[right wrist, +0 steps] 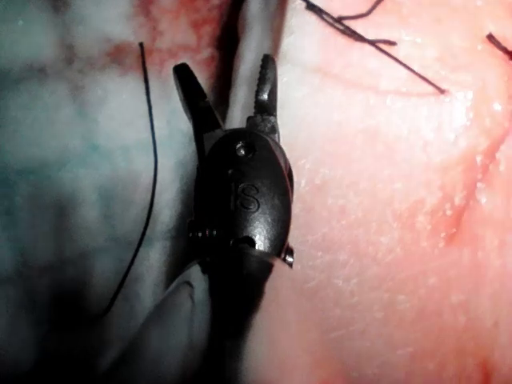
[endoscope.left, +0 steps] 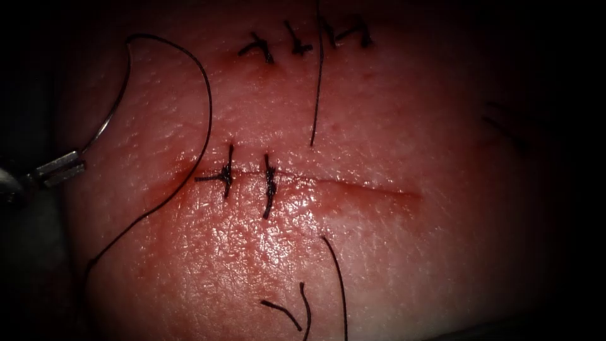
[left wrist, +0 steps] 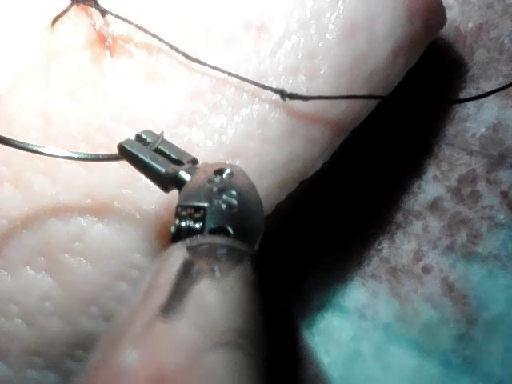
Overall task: Wound Closure
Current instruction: Pull suture through incision until only a short tail is left
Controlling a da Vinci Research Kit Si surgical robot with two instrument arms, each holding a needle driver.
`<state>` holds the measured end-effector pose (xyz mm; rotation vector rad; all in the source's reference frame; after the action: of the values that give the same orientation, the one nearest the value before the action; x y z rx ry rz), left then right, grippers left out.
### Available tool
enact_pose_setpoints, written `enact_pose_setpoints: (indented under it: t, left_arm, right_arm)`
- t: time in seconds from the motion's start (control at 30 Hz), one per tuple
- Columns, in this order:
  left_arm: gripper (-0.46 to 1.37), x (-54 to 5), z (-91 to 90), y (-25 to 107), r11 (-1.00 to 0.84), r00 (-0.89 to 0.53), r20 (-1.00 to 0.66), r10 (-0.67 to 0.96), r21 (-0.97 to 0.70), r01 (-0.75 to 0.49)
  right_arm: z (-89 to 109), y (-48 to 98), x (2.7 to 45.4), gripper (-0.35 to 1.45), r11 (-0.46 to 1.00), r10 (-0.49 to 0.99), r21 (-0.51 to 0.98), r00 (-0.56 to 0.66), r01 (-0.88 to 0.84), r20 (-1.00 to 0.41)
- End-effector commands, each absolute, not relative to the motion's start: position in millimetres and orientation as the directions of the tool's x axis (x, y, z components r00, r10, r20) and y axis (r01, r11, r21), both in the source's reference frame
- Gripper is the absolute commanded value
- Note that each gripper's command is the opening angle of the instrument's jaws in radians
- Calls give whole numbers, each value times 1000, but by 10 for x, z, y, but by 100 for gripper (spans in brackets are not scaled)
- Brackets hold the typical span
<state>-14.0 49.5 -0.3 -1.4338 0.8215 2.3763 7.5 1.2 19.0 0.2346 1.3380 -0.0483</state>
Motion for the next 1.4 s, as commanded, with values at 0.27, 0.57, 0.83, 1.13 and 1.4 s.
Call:
enact_pose_setpoints:
  t: [0.27,0.57,0.83,1.13,1.4]
  left_arm:
    - [-35,-142,-2,495,-815,-487,-870,-75,335,-473]
    - [-35,-145,-3,494,-814,-489,-869,-74,336,-474]
    - [-35,-142,-3,494,-815,-487,-870,-75,335,-473]
    - [-35,-144,-4,493,-814,-488,-869,-75,336,-473]
    - [-35,-144,-7,493,-815,-488,-870,-73,334,-473]
  right_arm:
    - [206,39,44,113,993,77,97,246,71,-966]
    - [246,76,60,113,998,68,60,269,-34,-961]
    - [280,101,90,119,997,65,48,278,-67,-958]
    - [306,103,130,113,998,46,35,258,-48,-965]
    - [320,103,158,112,999,30,21,251,-41,-968]
